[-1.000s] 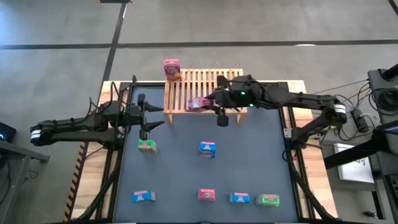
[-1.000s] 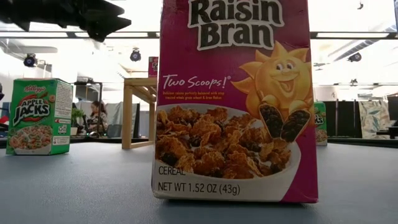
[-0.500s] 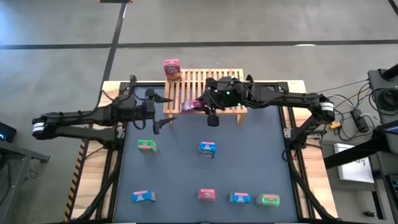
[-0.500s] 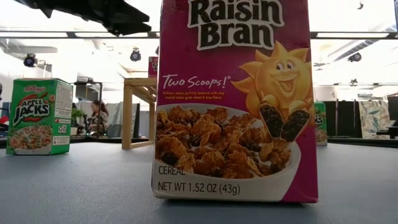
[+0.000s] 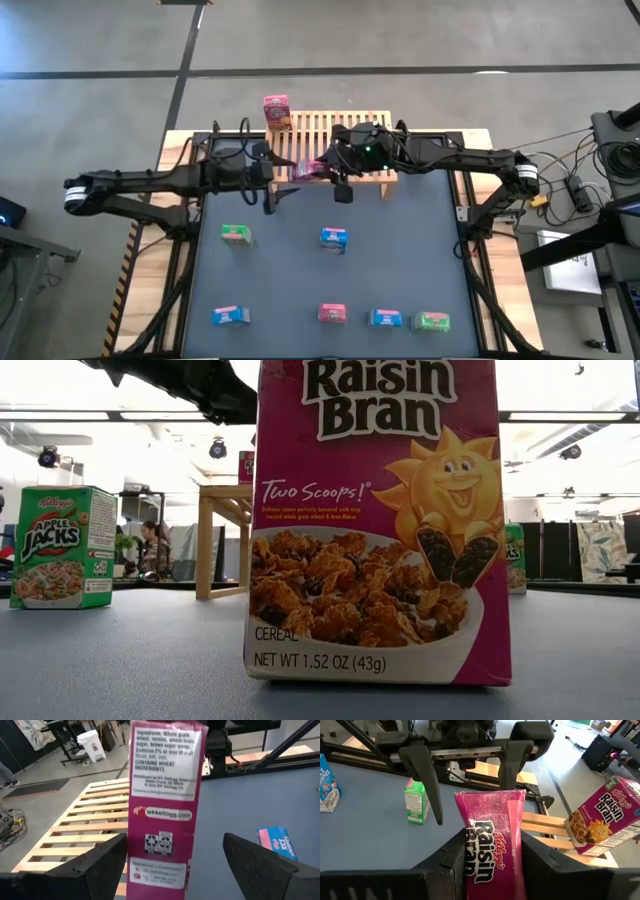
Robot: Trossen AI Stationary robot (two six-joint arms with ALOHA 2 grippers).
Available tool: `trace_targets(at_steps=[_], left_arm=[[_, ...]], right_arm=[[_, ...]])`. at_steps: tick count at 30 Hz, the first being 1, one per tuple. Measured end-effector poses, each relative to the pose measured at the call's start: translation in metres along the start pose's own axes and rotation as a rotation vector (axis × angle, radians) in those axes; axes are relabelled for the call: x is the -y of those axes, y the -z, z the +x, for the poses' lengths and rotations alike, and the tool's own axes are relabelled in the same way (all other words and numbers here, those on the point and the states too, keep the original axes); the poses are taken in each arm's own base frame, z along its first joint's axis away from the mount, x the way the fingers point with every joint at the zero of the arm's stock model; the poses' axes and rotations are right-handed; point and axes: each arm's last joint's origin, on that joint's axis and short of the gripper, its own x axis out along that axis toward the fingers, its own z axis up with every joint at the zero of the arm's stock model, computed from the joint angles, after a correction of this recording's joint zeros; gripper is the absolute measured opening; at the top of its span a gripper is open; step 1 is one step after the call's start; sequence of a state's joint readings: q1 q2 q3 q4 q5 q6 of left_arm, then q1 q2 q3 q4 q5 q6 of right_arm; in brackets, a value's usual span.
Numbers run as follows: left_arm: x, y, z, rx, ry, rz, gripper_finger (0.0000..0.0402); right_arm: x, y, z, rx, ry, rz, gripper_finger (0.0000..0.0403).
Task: Stack cereal on shelf
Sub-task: Put the top purple cereal box on the shelf aligned with the other purple cereal box
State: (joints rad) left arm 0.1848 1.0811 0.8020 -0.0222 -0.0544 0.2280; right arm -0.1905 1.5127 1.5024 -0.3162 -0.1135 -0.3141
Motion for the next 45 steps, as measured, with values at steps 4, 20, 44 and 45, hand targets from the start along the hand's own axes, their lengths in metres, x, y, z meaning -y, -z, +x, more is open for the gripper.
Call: trace_targets(at_steps=[4, 20, 44, 45], left_arm=[[0.000, -0.001, 0.003, 0.012, -0.003, -0.001, 0.0309], [-0.002, 0.003, 0.004, -0.027, -0.059, 0.006, 0.0193], [-0.019, 0.011, -0.027, -0.008, -0.145, -0.004, 0.0144], [-0.021, 0.013, -0.031, 0.005, -0.156, -0.010, 0.0144]], right_arm=[[0.000, 0.001, 0.000, -0.007, -0.005, 0.001, 0.0126], [0.000, 0.001, 0.000, -0.007, -0.005, 0.001, 0.0128], [-0.003, -0.016, -0.036, 0.076, -0.059, -0.014, 0.0268], [-0.003, -0.018, -0.042, 0.086, -0.056, -0.015, 0.0269]])
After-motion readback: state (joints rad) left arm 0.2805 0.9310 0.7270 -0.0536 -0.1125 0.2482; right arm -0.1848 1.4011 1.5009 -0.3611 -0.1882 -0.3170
